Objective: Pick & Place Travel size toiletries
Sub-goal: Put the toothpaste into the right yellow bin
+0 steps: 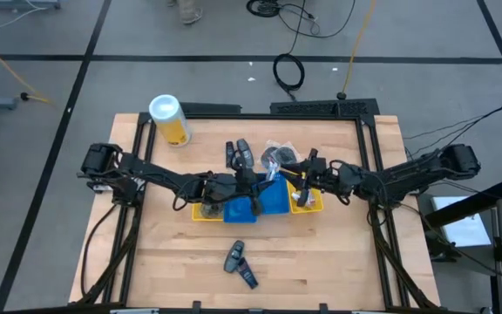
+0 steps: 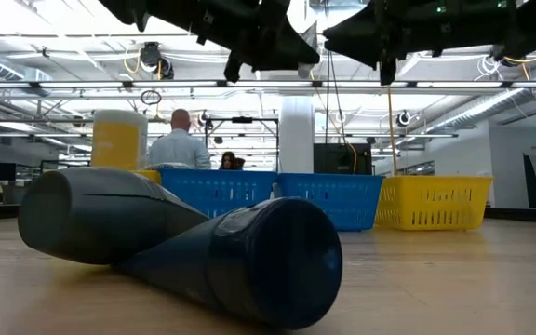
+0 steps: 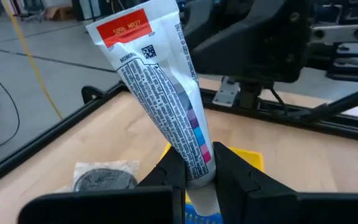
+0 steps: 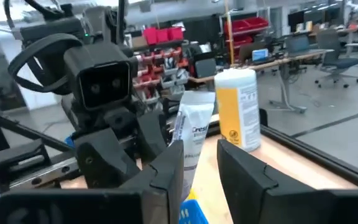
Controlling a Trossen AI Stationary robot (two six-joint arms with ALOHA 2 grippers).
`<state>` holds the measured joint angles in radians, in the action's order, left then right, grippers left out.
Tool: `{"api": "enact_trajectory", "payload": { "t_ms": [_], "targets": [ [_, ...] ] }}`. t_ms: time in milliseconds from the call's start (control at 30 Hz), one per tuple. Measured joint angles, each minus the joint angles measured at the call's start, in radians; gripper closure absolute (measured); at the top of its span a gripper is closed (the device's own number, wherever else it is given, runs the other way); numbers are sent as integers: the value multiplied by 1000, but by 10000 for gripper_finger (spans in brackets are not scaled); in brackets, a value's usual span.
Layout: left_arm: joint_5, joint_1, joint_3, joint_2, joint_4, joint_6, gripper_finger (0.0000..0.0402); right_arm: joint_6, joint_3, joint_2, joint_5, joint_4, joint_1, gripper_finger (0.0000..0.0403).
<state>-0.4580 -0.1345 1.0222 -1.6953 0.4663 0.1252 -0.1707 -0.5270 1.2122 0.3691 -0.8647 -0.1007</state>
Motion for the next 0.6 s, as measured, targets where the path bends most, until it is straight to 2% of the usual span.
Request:
{"api": "enact_trajectory", "payload": {
  "t_ms": [167, 300, 600],
  "targets": [
    [-15, 0, 0, -5, 0, 0, 361, 0, 0, 42, -12, -93, 14, 314],
    [-27, 0, 0, -5, -5, 0, 361, -23, 0, 73, -83, -173, 18, 314],
    [-52, -1, -1, -4, -4, -19, 363, -22, -57, 150, -86, -178, 58, 314]
  ]
}}
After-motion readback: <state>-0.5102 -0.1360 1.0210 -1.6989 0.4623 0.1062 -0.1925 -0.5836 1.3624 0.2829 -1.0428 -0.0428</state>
